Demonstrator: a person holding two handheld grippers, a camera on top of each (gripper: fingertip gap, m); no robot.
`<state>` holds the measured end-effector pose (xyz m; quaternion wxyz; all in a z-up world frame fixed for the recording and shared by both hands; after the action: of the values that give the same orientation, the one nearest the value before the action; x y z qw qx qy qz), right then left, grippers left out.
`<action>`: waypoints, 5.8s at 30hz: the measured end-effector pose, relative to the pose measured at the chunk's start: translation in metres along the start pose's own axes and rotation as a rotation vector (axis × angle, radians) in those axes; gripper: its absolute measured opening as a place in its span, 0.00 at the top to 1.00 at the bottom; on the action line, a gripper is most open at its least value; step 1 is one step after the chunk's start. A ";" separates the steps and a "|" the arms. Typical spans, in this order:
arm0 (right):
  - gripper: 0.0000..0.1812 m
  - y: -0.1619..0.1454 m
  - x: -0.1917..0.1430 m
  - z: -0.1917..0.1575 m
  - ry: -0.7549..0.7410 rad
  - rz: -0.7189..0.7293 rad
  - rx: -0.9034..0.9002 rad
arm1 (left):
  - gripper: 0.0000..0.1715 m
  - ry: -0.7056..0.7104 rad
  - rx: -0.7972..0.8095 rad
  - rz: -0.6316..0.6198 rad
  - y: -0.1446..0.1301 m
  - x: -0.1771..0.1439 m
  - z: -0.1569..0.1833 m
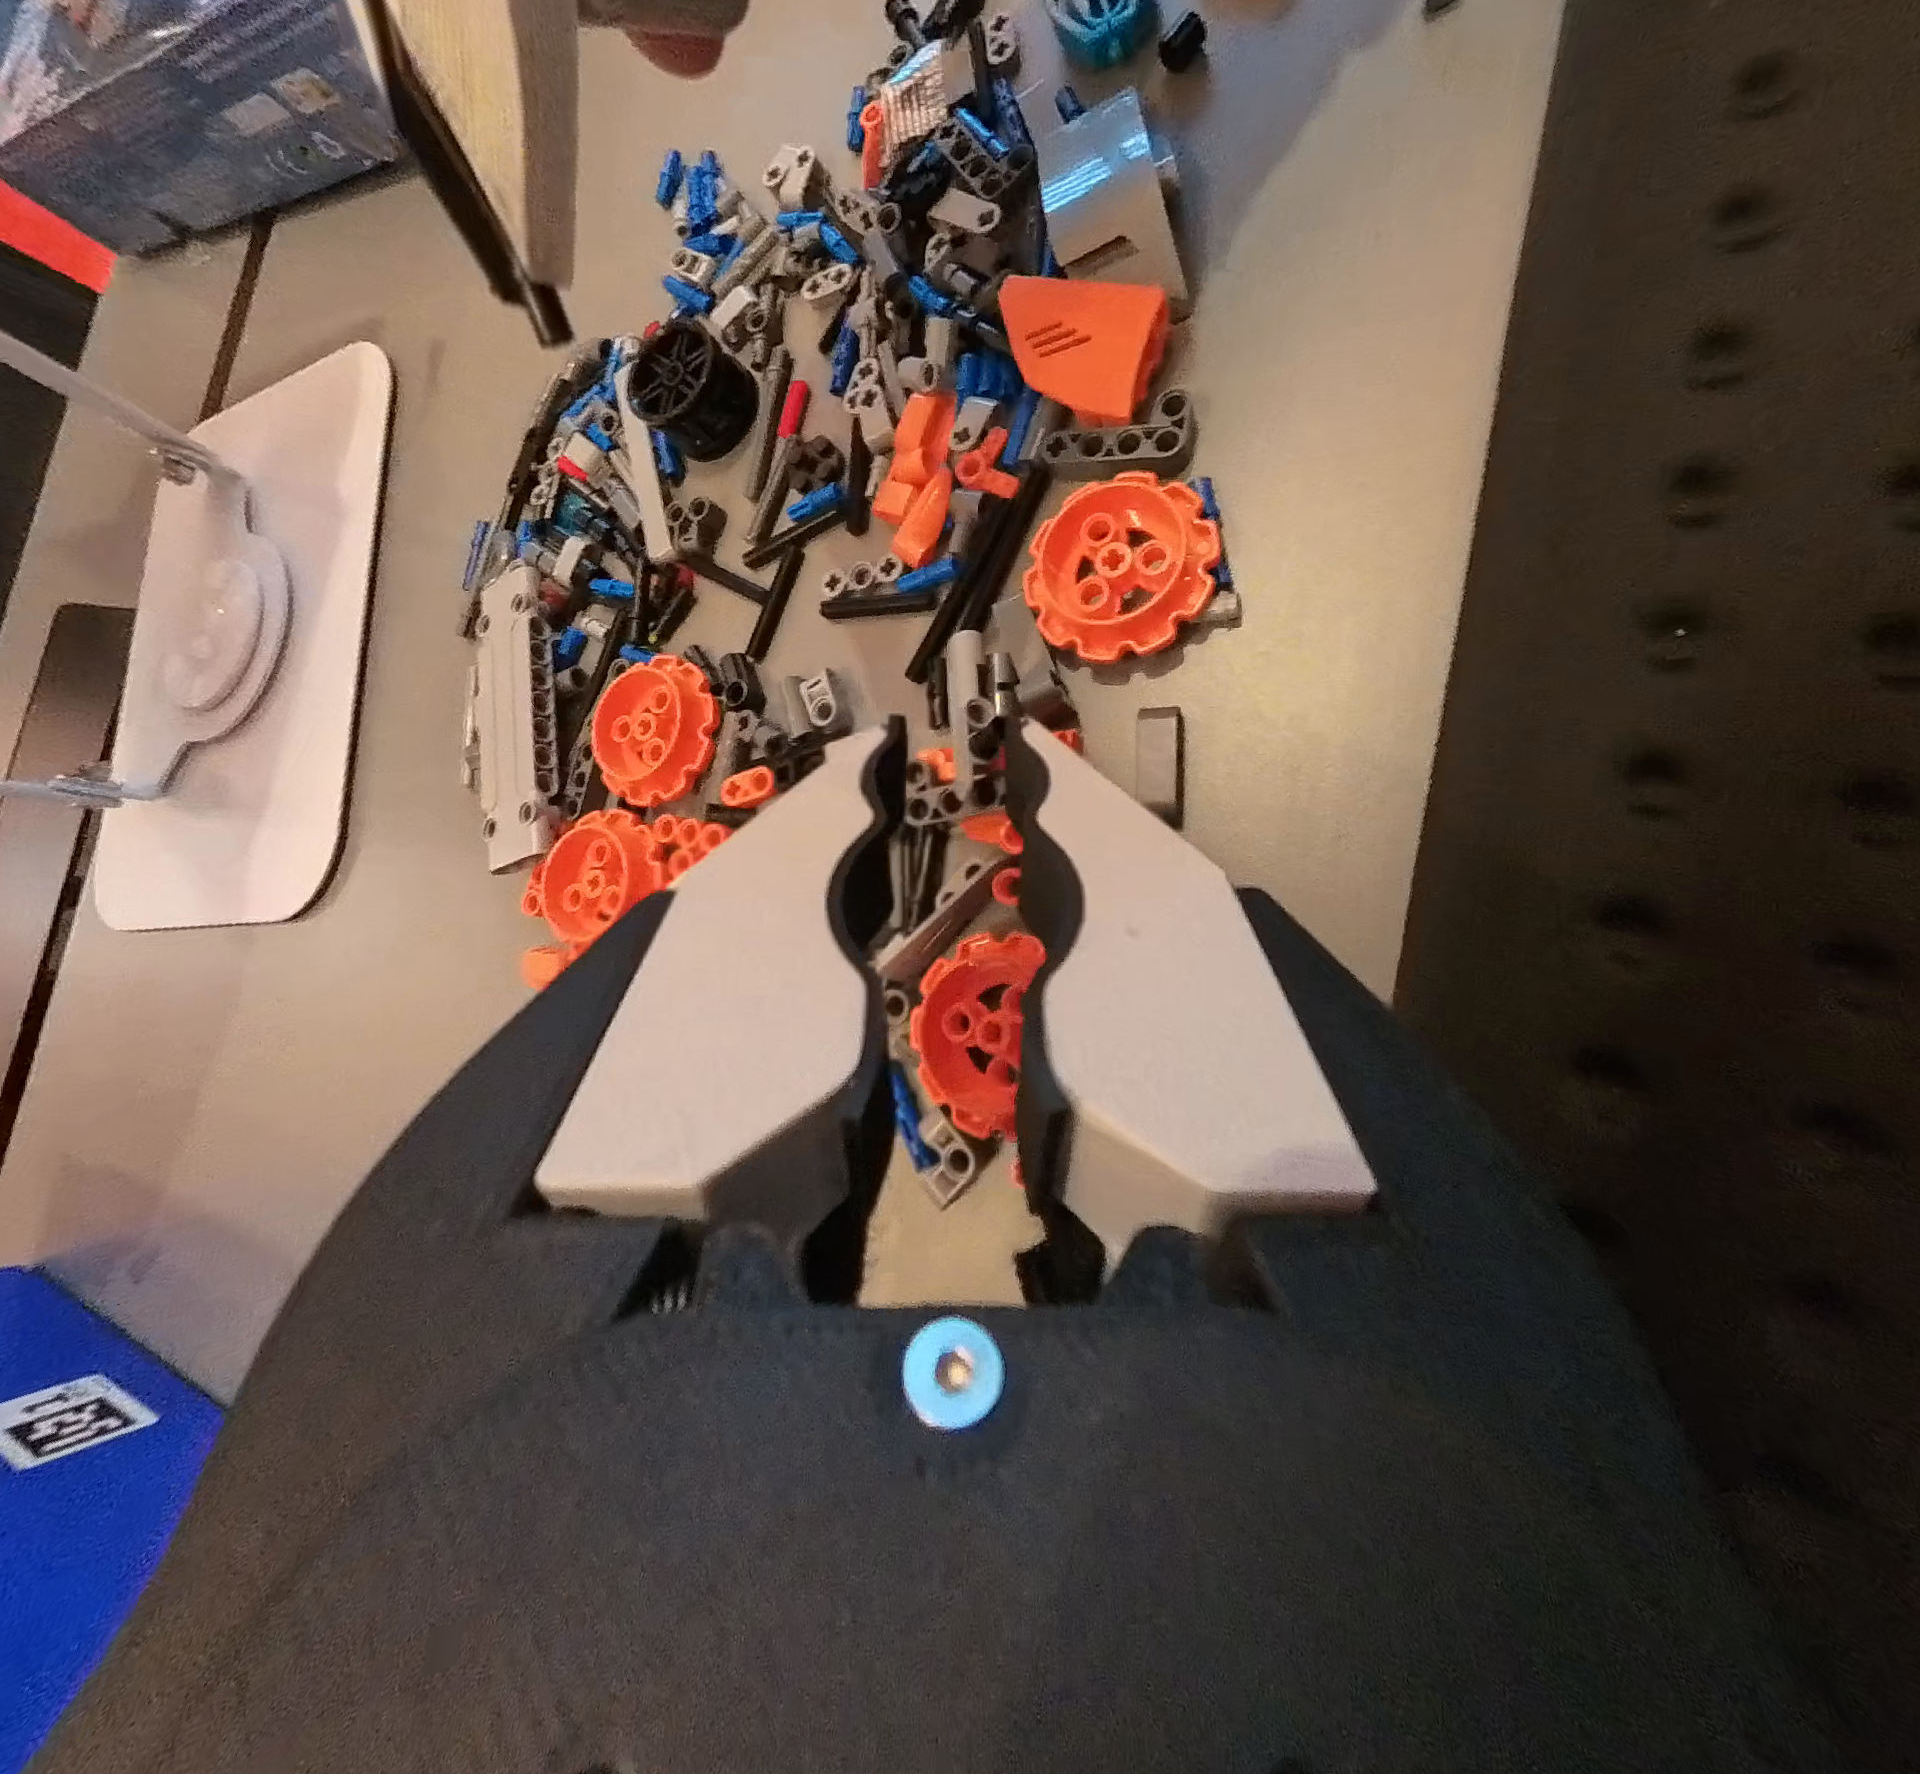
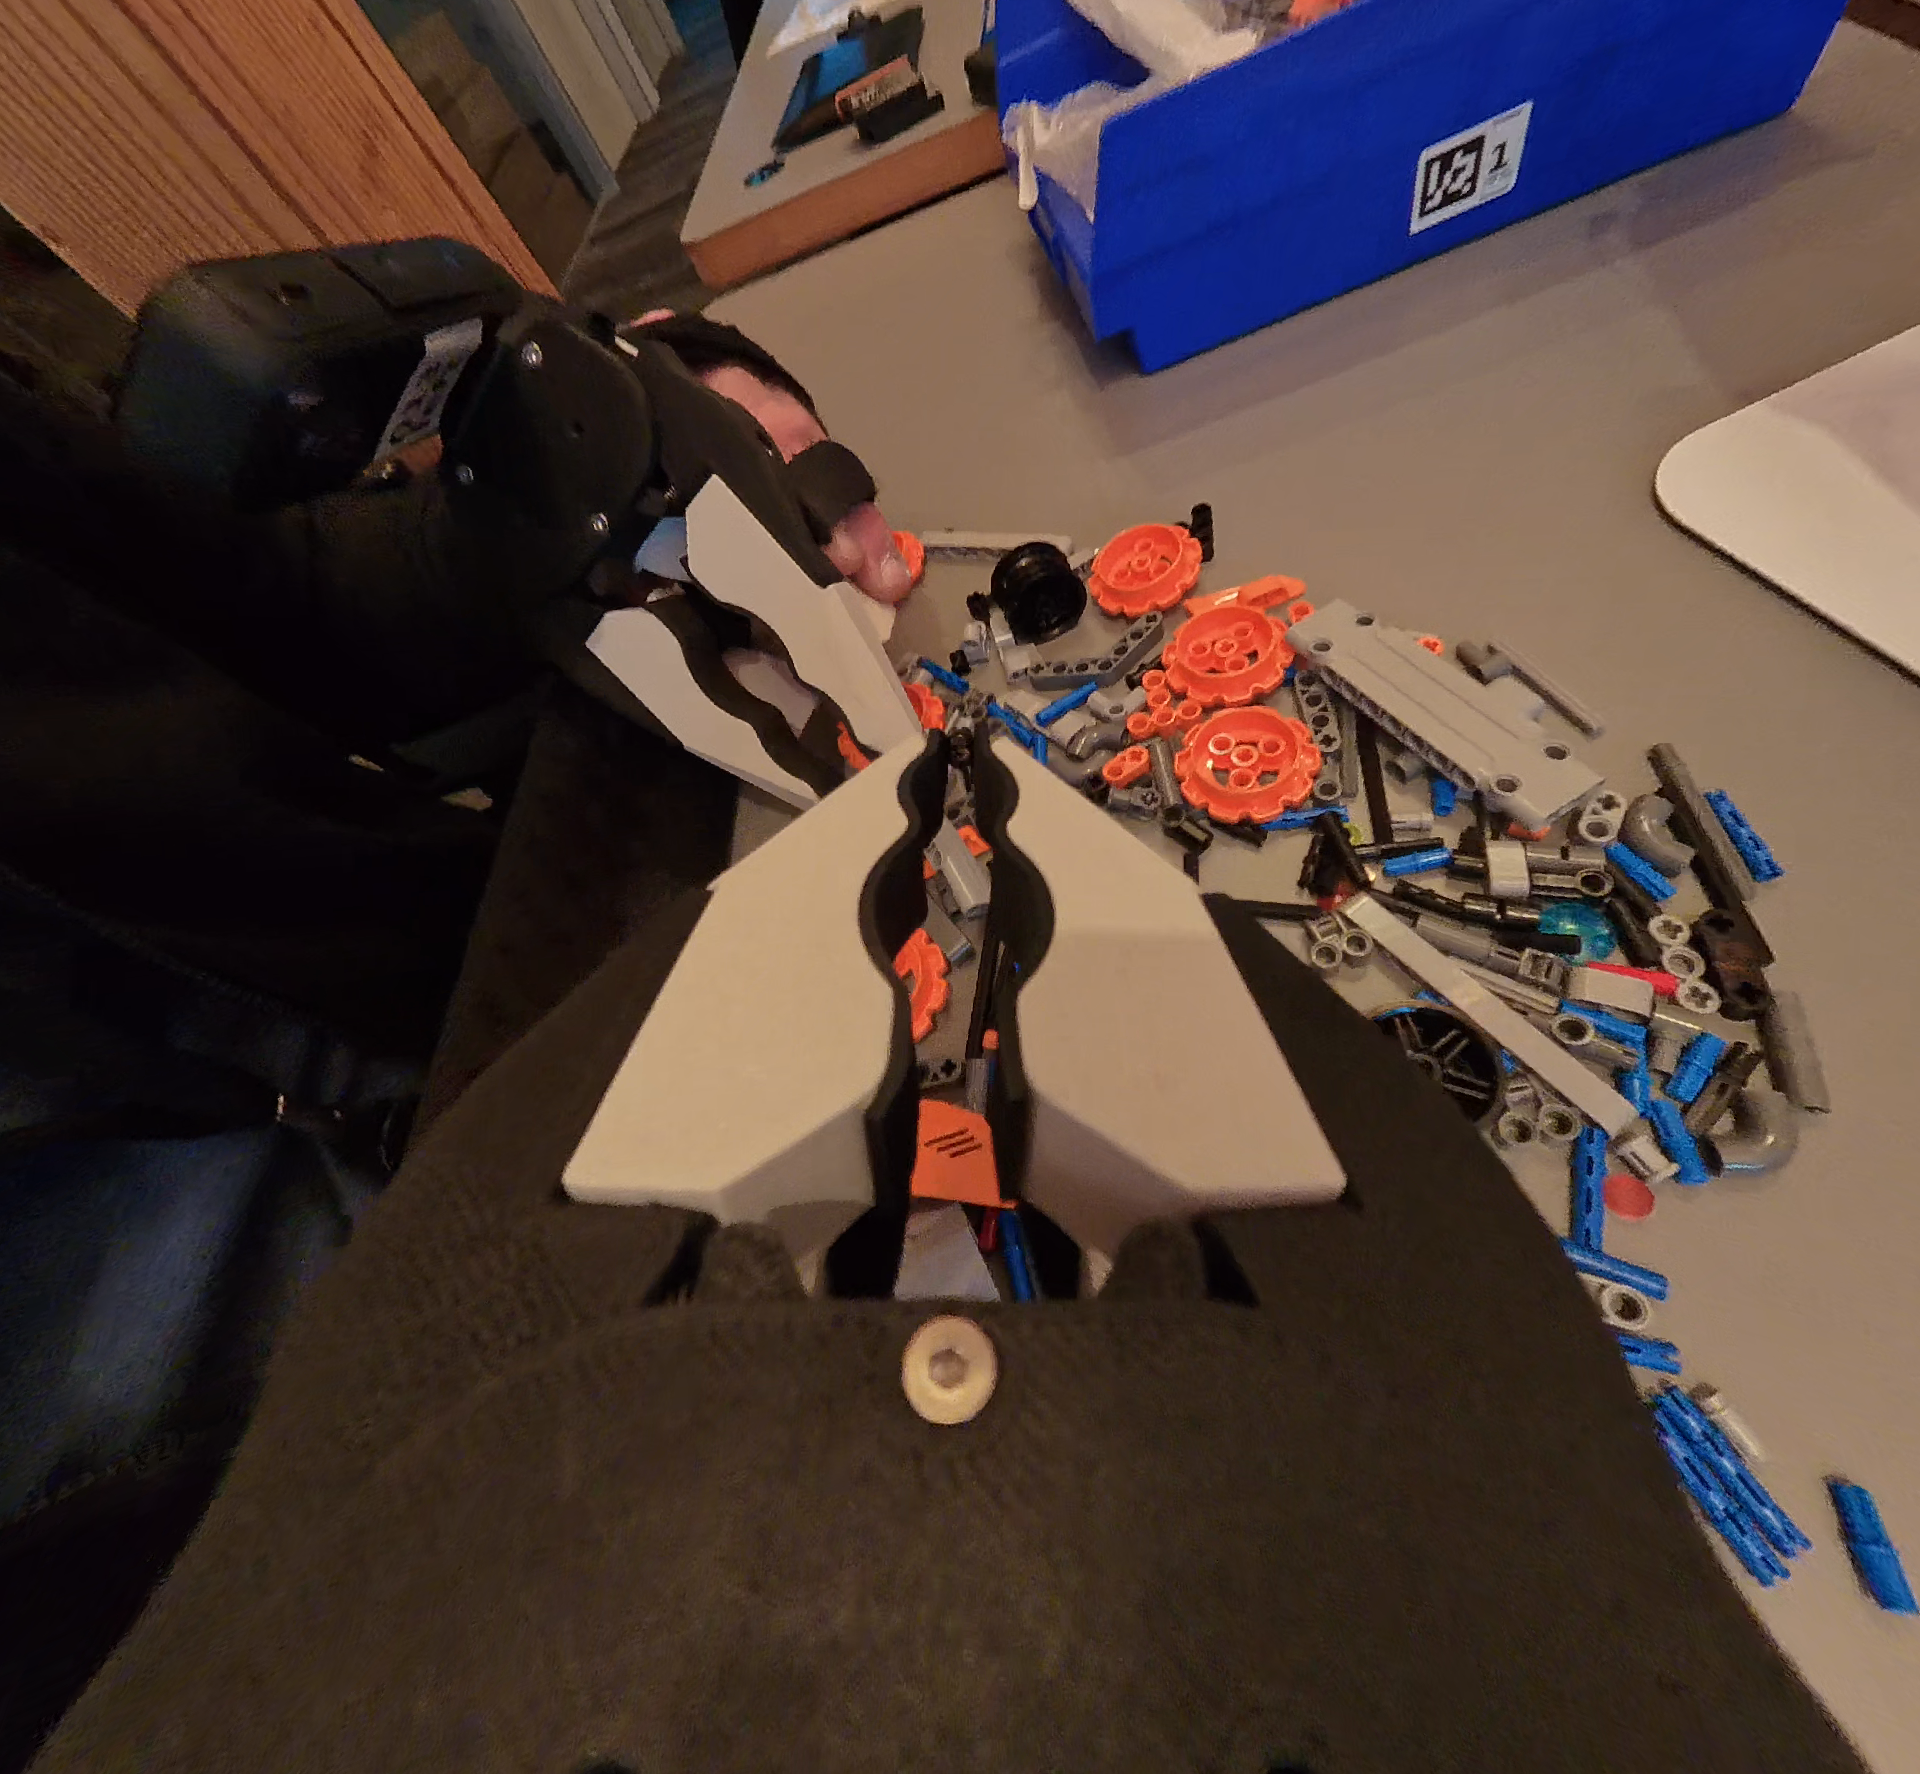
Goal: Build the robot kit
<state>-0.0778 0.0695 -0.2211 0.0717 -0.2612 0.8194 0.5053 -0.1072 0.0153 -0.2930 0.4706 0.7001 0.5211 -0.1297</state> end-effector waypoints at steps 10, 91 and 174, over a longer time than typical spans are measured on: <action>0.99 -0.035 0.024 0.007 -0.056 -0.184 -0.044 | 0.96 -0.047 -0.059 -0.020 -0.011 0.010 0.003; 0.99 -0.071 0.039 0.012 -0.184 -0.314 -0.213 | 1.00 -0.172 -0.341 0.026 0.010 0.006 -0.006; 0.99 -0.083 0.031 0.015 -0.119 -0.341 -0.107 | 1.00 -0.395 -0.252 -0.081 0.014 0.024 -0.010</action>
<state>-0.0647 0.0421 -0.3051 0.1906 -0.3695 0.7294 0.5433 -0.0877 0.0378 -0.2965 0.6414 0.5756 0.4585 -0.2170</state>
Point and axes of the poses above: each gripper's, where its closed fingertips meet, x out along the fingers, y out of its top, z = x × y across the jaws, the point moved 1 cm from there along -x, back along the fingers, and after that the axes turned 11 degrees about x, right-handed, at the moved point
